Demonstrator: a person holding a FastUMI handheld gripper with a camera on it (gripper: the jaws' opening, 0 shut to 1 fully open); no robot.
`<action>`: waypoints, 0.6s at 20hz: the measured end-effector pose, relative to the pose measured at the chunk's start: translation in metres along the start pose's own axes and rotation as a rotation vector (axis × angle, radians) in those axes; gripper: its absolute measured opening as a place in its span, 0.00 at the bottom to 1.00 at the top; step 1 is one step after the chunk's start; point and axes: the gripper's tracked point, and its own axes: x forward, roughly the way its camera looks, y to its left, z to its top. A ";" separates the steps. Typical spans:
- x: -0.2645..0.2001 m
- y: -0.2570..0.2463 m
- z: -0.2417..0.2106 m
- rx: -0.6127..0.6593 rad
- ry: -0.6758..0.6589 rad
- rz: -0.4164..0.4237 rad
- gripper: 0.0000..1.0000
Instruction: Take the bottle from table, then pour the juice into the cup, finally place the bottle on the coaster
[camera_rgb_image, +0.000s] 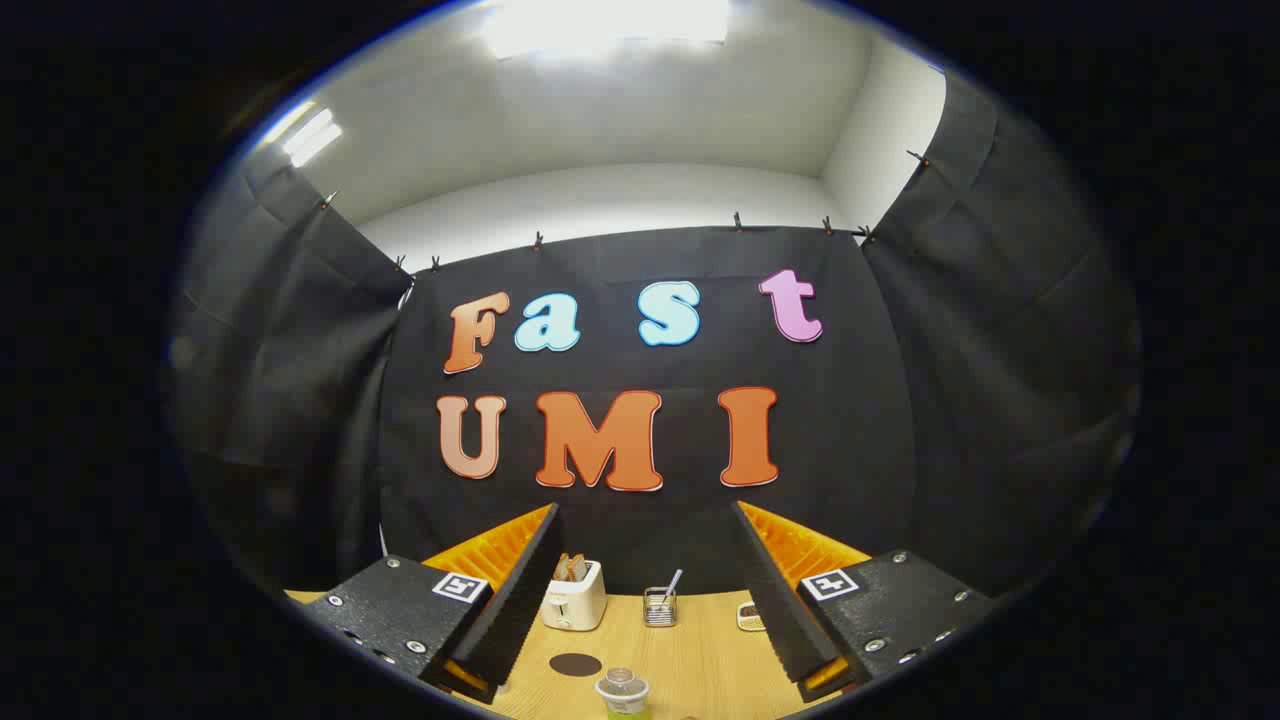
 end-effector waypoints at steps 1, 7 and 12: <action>-0.001 0.000 -0.001 0.000 0.000 0.002 0.98; 0.002 -0.001 -0.013 -0.044 0.016 -0.023 0.98; 0.001 0.006 -0.006 -0.037 0.001 -0.005 0.98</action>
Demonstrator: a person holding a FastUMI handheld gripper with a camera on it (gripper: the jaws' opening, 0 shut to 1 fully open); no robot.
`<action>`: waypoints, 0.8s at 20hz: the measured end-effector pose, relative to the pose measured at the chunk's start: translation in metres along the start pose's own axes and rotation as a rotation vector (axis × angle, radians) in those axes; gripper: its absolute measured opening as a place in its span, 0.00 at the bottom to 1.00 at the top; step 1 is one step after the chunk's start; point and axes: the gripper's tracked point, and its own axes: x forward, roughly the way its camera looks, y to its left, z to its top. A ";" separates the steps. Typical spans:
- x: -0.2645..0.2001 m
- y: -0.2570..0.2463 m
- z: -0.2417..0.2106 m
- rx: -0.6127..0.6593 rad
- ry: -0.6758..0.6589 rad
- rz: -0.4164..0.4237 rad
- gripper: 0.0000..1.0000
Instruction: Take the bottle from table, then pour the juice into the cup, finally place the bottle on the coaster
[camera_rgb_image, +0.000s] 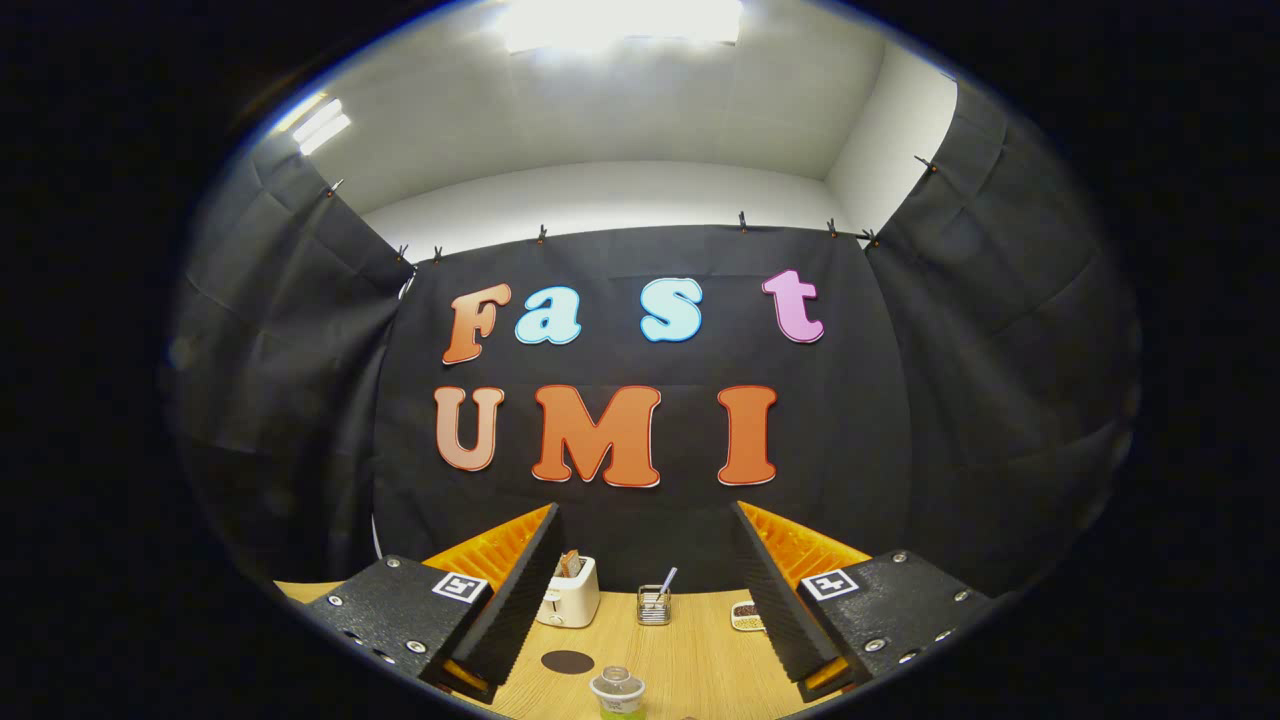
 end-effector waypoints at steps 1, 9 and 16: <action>-0.001 0.001 0.001 -0.006 -0.003 0.004 0.98; -0.006 0.003 0.008 0.001 -0.013 0.016 0.98; -0.007 0.017 -0.049 0.039 0.052 0.059 0.98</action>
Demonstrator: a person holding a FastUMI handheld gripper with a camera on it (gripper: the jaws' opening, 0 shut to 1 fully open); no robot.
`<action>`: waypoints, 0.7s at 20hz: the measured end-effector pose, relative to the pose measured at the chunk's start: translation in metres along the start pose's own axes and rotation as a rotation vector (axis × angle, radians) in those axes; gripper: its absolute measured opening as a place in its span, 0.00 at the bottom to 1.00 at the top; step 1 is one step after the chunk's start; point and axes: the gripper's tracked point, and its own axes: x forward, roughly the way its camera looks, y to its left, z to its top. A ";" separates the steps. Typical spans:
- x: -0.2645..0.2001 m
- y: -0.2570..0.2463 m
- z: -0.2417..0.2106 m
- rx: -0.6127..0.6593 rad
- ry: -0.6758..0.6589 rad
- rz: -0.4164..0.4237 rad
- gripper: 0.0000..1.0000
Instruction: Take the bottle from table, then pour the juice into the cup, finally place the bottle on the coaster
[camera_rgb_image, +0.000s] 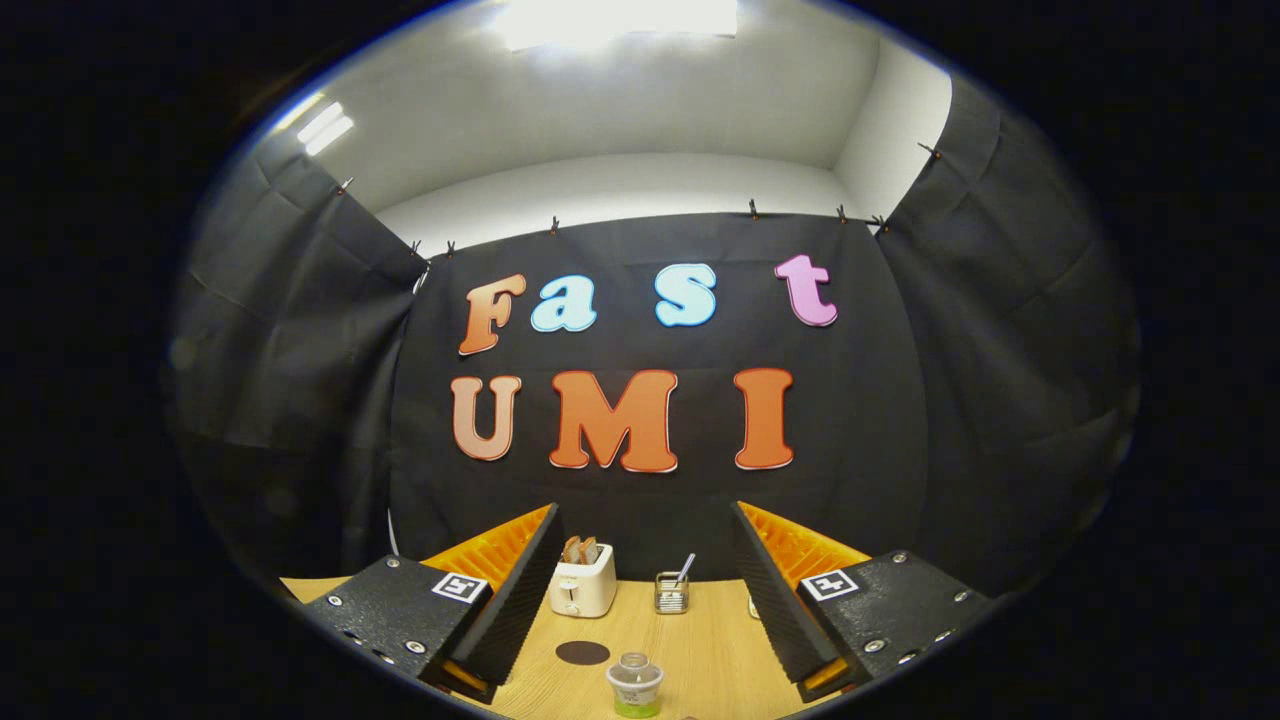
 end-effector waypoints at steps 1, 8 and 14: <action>0.001 0.003 -0.013 0.014 0.021 0.016 0.98; 0.005 0.003 -0.097 0.024 0.134 0.029 0.98; -0.005 -0.001 -0.189 0.027 0.270 0.005 0.98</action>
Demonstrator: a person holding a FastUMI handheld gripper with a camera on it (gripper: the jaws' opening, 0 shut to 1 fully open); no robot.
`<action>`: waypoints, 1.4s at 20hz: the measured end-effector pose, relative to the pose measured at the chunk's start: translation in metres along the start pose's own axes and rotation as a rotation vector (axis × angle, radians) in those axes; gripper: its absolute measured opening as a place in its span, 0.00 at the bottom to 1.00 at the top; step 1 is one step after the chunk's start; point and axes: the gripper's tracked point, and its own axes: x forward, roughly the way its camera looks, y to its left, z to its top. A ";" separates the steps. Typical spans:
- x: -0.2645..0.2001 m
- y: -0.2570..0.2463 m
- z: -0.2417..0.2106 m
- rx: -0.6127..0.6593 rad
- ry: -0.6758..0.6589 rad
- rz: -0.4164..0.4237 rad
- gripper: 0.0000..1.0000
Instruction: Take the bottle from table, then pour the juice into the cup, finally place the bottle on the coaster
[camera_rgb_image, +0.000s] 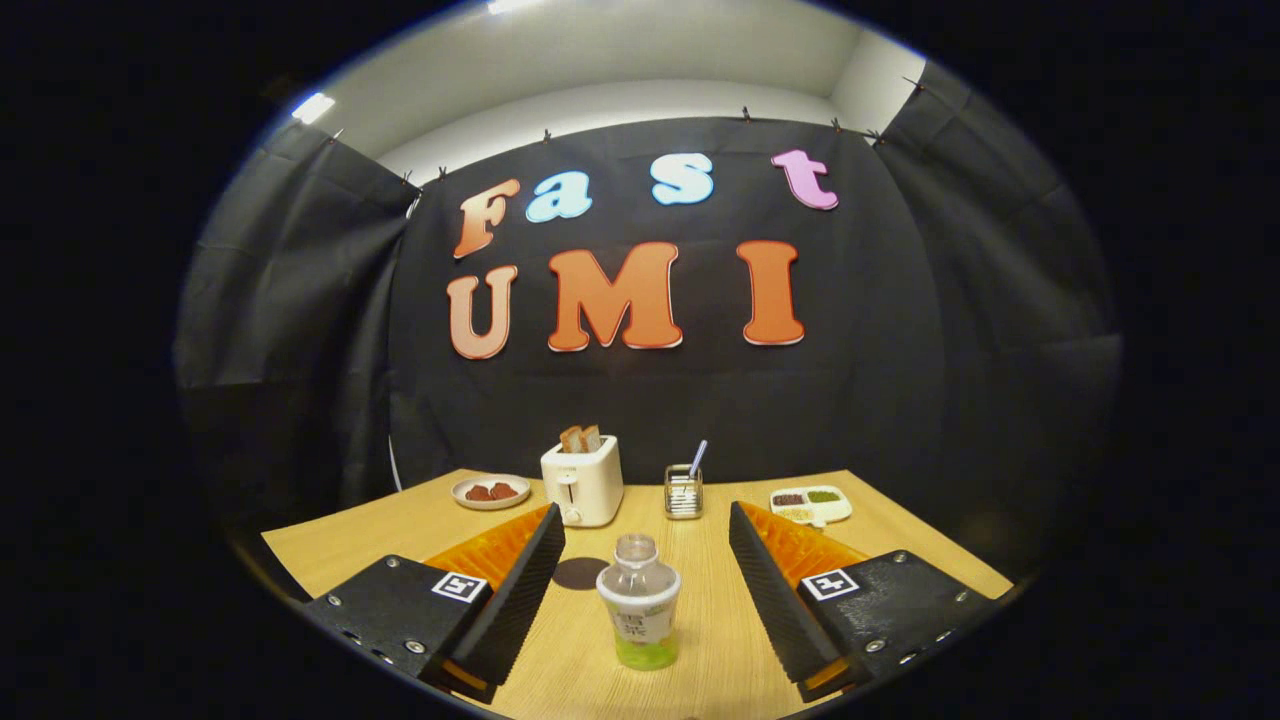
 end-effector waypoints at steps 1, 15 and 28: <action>0.004 0.002 -0.010 0.007 0.020 0.008 0.99; 0.048 -0.006 -0.125 0.034 0.212 -0.084 0.96; 0.055 0.009 -0.143 0.083 0.271 -0.082 0.57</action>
